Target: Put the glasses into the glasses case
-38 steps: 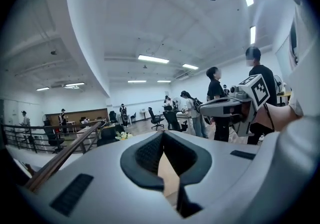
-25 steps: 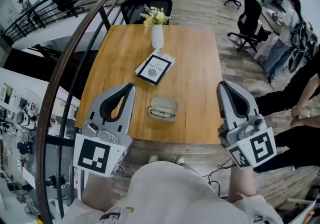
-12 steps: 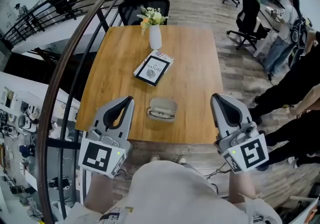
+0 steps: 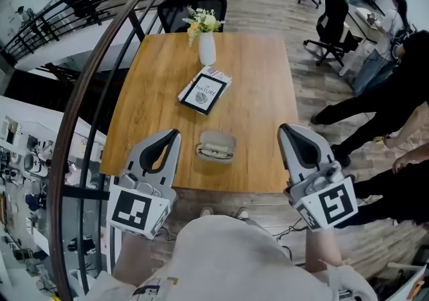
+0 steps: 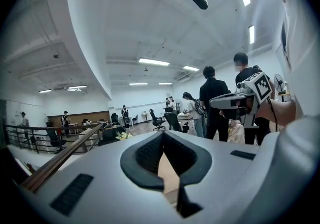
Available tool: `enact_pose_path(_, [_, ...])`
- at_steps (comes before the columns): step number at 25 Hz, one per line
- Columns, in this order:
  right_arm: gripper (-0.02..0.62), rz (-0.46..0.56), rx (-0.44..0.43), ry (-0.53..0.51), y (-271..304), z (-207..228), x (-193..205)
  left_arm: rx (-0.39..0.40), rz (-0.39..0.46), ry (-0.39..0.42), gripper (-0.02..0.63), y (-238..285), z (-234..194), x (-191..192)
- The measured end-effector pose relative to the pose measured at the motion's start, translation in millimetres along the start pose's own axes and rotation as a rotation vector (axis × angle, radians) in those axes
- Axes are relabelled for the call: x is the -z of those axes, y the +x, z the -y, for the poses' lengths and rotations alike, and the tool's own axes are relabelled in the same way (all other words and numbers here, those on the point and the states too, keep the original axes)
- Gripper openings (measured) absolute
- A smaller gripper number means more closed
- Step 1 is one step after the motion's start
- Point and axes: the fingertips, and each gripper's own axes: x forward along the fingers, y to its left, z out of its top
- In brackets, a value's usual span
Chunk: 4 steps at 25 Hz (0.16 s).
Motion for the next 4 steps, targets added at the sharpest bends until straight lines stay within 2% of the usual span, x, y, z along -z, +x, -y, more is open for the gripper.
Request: enact_pose_path(4, [0.025, -0.005, 0.001, 0.000, -5.3, 0.8, -3.6, 0.000, 0.001, -0.002, 0.017, -2.5, 2.9, -5.3])
